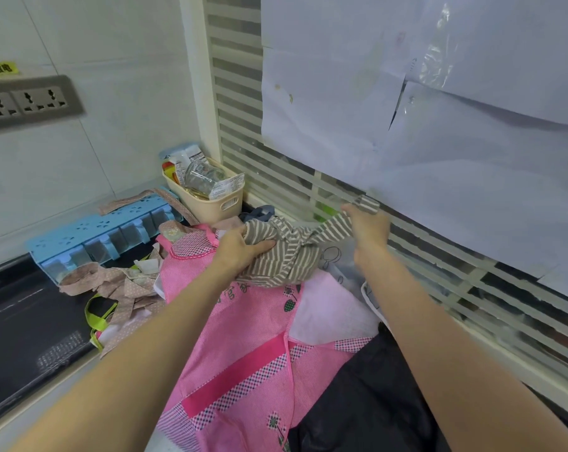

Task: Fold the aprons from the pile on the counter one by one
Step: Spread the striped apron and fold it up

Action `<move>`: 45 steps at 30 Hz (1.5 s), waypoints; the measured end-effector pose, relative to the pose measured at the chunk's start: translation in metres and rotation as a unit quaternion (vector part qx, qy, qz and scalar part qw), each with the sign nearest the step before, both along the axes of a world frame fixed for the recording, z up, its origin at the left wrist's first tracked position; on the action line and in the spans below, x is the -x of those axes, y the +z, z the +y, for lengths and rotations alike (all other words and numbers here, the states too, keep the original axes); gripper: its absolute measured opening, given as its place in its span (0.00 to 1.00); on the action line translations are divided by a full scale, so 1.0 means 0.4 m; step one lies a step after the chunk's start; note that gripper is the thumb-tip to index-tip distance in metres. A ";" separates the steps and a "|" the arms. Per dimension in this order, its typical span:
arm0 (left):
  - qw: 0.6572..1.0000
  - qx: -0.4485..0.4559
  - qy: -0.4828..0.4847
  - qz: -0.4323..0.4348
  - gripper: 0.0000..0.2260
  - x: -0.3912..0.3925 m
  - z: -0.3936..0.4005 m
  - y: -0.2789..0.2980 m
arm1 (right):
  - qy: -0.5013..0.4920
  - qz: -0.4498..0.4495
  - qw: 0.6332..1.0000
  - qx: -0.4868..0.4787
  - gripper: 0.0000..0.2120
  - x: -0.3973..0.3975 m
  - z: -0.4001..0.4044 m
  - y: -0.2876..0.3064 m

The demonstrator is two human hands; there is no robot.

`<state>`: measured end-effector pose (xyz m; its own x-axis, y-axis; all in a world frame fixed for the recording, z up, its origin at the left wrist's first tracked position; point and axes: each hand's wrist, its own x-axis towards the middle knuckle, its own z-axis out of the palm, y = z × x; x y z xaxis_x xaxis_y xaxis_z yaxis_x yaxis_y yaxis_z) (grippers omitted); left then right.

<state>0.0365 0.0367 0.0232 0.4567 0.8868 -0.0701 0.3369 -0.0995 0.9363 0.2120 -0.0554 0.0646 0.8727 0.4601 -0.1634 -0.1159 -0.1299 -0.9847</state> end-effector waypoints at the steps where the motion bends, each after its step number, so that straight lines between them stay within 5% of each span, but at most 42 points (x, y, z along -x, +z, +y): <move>1: 1.000 0.009 0.011 -0.022 0.18 0.006 -0.002 0.000 | -0.014 0.005 0.999 0.029 0.09 -0.014 -0.001 -0.004; 7: 0.982 0.058 0.108 -0.141 0.15 0.016 0.004 0.000 | 0.122 0.160 0.979 0.026 0.03 -0.020 -0.033 -0.004; 10: 0.973 0.055 0.178 -0.135 0.18 0.009 0.015 -0.008 | 0.162 0.233 0.958 -0.027 0.04 0.000 -0.035 -0.014; 17: 0.980 0.016 0.188 -0.062 0.19 0.025 0.025 -0.017 | 0.066 0.242 0.944 -0.214 0.09 -0.003 -0.012 0.016; 19: 0.977 0.046 0.188 -0.087 0.19 0.024 0.024 -0.015 | 0.119 0.169 0.966 -0.156 0.12 0.012 -0.014 0.016; 21: 0.968 0.088 0.195 -0.132 0.19 0.022 0.022 -0.005 | 0.197 0.030 0.980 0.010 0.15 0.029 -0.008 -0.009; 24: 0.963 0.119 0.168 -0.171 0.17 0.016 0.011 0.011 | 0.252 -0.086 0.943 0.199 0.15 0.022 0.020 -0.055; 27: 0.968 0.134 0.124 -0.171 0.13 0.021 0.002 0.028 | 0.259 -0.122 0.923 0.256 0.27 0.004 0.032 -0.065; 33: 0.969 0.227 -0.019 -0.096 0.09 0.087 0.034 0.058 | 0.328 0.030 0.940 0.085 0.20 -0.053 -0.001 -0.004; 37: 0.948 0.258 -0.078 -0.172 0.19 0.066 0.025 0.082 | 0.385 0.247 0.887 0.064 0.06 -0.061 0.003 -0.042; 40: 0.940 0.259 -0.074 -0.210 0.13 0.046 0.019 0.095 | 0.367 0.354 0.856 0.086 0.14 -0.056 -0.008 -0.071; 45: 0.929 0.275 -0.030 -0.245 0.06 0.034 0.011 0.068 | 0.503 0.257 0.802 0.194 0.09 -0.030 -0.054 -0.064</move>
<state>0.0229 0.0410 0.0503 0.6010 0.7504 -0.2749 -0.1344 0.4340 0.8908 0.2242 -0.0769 0.0390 -0.1367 0.7168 -0.6838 -0.1370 -0.6973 -0.7036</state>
